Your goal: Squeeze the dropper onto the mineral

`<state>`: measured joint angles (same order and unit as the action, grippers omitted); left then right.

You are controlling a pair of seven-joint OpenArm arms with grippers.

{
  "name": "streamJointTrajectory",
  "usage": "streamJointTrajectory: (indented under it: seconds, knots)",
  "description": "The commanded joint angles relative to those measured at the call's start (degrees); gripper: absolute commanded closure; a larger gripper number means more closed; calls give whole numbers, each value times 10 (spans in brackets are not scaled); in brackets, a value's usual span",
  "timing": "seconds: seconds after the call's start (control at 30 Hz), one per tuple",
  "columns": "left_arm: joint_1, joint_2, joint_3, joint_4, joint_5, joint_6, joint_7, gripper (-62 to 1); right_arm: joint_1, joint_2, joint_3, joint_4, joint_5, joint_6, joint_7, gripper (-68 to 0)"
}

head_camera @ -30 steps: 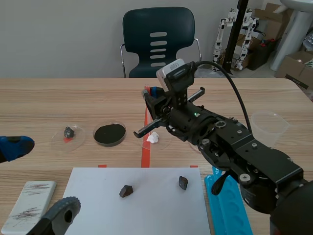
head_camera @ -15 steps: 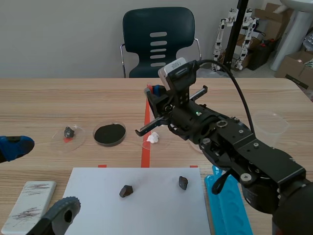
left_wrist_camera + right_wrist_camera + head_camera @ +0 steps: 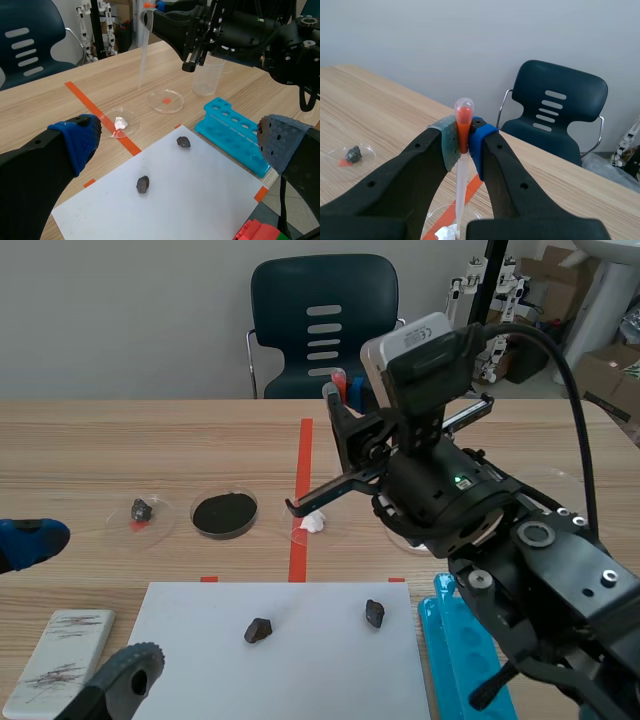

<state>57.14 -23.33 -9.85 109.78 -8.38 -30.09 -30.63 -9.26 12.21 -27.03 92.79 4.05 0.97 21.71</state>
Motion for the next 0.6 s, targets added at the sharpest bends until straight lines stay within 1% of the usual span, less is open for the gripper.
streamJointTrajectory:
  seconds: [0.0,0.2,0.3,0.5,0.57]
  knots:
    - [-1,1,1,13,-6,-1,-11,-623,-36,0,21,37,2,0,7,-41]
    - [-1,1,1,13,-6,-1,-11,-623,-190,0,70,164,2,0,9,-41]
    - [-1,1,1,13,-6,-1,-11,-623,-267,0,95,212,2,1,26,-41]
    - [-1,1,1,13,-6,-1,-11,-623,-397,0,137,268,1,1,77,-32]
    - [-1,1,1,13,-6,-1,-11,-623,-431,0,149,275,-13,4,102,-33]
